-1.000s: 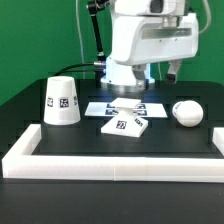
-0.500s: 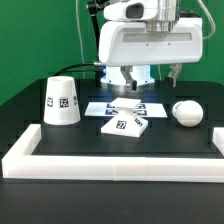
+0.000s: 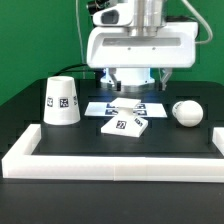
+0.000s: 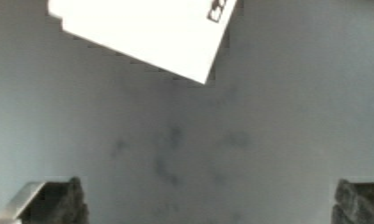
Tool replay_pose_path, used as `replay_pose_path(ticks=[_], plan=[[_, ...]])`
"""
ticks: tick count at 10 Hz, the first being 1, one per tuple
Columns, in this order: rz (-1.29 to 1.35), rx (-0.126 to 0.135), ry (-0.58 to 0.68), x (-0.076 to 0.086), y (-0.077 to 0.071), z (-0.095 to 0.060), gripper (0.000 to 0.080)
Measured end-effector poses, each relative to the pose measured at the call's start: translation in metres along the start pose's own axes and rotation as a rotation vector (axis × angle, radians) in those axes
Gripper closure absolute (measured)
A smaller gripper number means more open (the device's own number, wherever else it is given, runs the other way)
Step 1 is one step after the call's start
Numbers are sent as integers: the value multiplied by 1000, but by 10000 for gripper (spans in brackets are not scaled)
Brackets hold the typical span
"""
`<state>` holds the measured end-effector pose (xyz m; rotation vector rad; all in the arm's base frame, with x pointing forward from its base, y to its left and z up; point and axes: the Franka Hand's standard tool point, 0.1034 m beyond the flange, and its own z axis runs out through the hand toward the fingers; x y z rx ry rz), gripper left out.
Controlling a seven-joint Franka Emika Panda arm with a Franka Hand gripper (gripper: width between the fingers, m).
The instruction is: Assemble lamp
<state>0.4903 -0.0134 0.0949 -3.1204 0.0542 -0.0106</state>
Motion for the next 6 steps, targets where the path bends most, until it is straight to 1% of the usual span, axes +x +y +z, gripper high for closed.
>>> replay_pose_path(ticks=[1, 6], plan=[[78, 17, 2, -2, 7, 1, 100], [338, 39, 7, -3, 3, 3, 100]])
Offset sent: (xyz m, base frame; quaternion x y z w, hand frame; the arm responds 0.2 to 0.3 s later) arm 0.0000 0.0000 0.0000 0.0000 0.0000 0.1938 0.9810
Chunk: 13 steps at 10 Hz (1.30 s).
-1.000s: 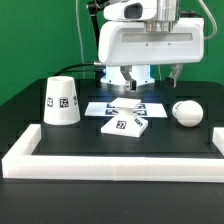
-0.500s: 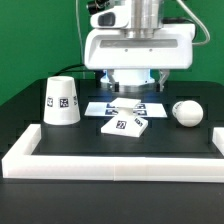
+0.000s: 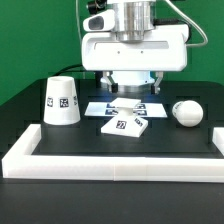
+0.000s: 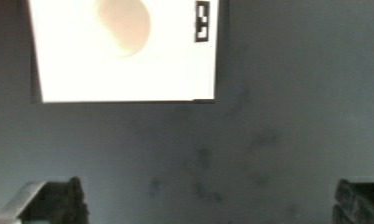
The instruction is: Assemble lamp
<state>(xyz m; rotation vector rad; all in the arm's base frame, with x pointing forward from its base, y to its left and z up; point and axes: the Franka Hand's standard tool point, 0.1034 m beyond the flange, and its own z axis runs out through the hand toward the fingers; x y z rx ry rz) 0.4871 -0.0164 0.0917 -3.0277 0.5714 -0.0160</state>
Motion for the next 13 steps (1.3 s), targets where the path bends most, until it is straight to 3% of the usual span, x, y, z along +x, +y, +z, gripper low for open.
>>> replay_pose_path(ticks=[6, 13], plan=[[-61, -14, 22, -37, 28, 19, 100], [-73, -28, 14, -44, 32, 46, 100]])
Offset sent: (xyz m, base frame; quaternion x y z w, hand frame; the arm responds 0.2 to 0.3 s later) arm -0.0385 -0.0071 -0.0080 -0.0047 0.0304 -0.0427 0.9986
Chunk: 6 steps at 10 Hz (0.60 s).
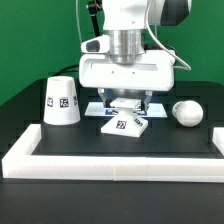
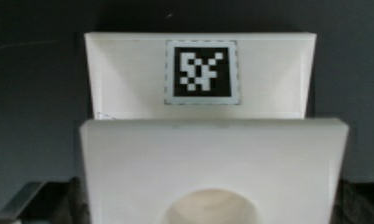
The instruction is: Assemble lamp
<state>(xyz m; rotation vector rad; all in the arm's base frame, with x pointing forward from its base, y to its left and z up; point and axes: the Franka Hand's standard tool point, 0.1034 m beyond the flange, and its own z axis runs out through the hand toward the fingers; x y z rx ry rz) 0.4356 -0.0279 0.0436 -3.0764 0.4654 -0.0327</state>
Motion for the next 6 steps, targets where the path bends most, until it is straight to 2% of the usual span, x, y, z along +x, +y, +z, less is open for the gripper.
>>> replay_pose_path(ticks=[1, 2, 3, 6], plan=[[-1, 1, -1, 1, -1, -1, 100], [-2, 1, 1, 1, -1, -1, 204], [-3, 1, 2, 1, -1, -2, 265], [-4, 2, 2, 1, -1, -1, 265]])
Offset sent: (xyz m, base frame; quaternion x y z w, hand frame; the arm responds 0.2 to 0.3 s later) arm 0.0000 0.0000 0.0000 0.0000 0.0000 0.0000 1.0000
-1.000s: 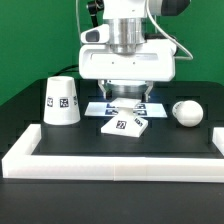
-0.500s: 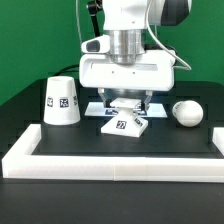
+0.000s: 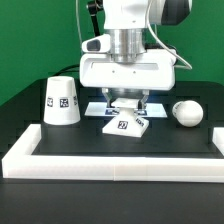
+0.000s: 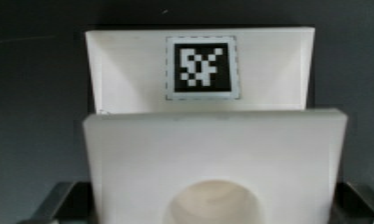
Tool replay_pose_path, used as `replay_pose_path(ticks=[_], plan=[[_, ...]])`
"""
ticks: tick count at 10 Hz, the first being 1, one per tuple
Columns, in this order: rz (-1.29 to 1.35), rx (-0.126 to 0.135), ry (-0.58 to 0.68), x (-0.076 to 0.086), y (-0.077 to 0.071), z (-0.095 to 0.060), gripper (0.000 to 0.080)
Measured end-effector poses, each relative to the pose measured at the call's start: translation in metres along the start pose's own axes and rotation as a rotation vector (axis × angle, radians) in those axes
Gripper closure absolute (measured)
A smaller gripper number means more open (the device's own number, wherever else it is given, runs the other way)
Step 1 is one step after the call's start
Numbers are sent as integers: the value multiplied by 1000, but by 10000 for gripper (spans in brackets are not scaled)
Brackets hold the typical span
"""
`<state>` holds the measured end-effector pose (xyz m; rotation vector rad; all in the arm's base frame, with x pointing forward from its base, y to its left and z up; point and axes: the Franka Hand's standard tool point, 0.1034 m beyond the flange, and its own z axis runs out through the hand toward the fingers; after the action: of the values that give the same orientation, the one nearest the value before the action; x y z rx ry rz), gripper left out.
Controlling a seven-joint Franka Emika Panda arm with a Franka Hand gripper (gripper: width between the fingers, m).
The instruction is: Assemble lamp
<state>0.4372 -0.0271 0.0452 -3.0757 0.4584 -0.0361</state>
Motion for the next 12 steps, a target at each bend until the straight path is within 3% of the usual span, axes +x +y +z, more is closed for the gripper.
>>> replay_pose_path(ticks=[3, 6, 8, 12], plan=[[-23, 1, 0, 1, -1, 0, 265], [-127, 11, 16, 15, -23, 1, 264], [-178, 21, 38, 34, -37, 1, 263], [-228, 50, 92, 83, -81, 3, 263]])
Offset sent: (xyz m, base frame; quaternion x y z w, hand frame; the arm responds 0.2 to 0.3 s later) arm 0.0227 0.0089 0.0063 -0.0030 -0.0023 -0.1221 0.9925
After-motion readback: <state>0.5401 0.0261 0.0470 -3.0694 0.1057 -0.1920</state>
